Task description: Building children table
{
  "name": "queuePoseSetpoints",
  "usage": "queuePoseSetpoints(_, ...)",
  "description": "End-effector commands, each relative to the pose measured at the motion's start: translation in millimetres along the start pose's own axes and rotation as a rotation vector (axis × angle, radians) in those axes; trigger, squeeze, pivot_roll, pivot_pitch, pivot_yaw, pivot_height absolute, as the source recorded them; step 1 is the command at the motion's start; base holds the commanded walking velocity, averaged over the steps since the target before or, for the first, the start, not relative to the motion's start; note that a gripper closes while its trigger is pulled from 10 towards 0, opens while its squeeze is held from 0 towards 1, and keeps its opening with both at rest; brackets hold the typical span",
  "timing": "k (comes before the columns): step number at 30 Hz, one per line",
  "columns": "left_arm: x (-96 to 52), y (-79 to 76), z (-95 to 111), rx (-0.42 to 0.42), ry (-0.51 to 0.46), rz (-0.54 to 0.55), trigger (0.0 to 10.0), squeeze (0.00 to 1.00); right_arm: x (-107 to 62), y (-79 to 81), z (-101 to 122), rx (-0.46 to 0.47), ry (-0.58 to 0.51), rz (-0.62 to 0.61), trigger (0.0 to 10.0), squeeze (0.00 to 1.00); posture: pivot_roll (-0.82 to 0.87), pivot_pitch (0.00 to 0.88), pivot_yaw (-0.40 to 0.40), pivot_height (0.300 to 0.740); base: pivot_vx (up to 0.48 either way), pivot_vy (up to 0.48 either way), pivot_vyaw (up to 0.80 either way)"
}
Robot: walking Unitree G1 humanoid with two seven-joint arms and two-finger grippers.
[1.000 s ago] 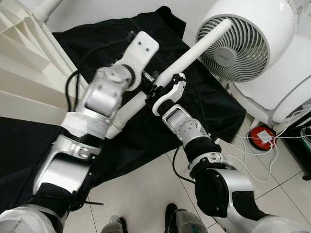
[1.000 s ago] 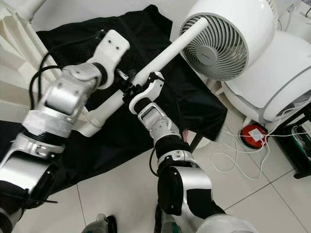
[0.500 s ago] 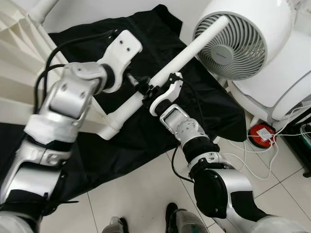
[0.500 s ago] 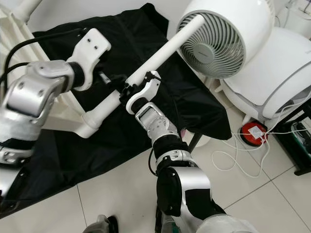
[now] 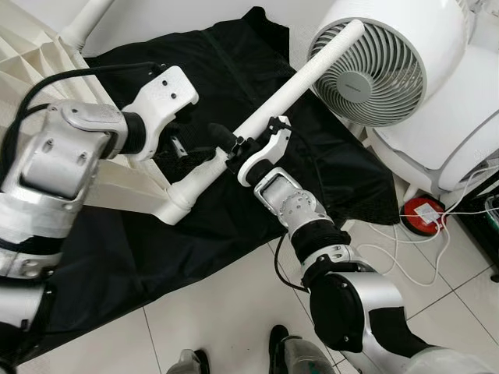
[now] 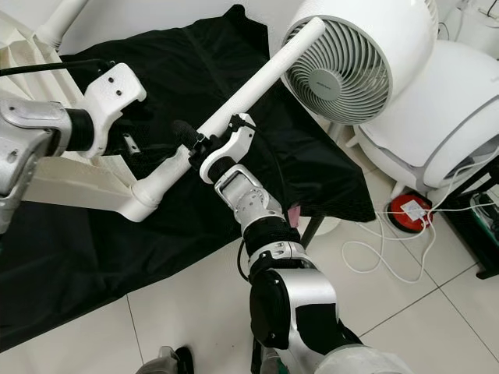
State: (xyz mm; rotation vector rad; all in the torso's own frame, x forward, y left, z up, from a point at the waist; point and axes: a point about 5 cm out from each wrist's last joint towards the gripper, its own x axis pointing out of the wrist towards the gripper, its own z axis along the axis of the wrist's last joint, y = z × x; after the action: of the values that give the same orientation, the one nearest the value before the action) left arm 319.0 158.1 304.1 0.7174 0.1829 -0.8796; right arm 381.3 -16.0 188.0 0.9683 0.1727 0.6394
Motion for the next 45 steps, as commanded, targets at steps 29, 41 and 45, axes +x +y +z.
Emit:
queuePoseSetpoints(29, 37.2, -25.1, -57, 0.043, 0.359, 0.076, 10.0, 0.0, -52.7, -72.9, -73, 0.424, 0.104, -0.298, 10.0, 0.0, 0.09, 0.287, 0.091, 0.74, 0.0, 0.0, 0.0)
queuePoseSetpoints(41, 61.8, -10.4, -60, 0.047, 0.434, 0.288, 10.0, 0.0, -54.5, -67.2, -69, 0.46, 0.089, -0.229, 10.0, 0.0, 0.07, 0.286, 0.071, 0.74, 0.0, 0.0, 0.0)
queuePoseSetpoints(45, 68.7, 4.1, -53, 0.014, 0.414, 0.406, 10.0, 0.0, -64.6, -56.3, -65, 0.458, 0.094, -0.136, 10.0, 0.0, 0.06, 0.285, 0.057, 0.74, 0.0, 0.0, 0.0)
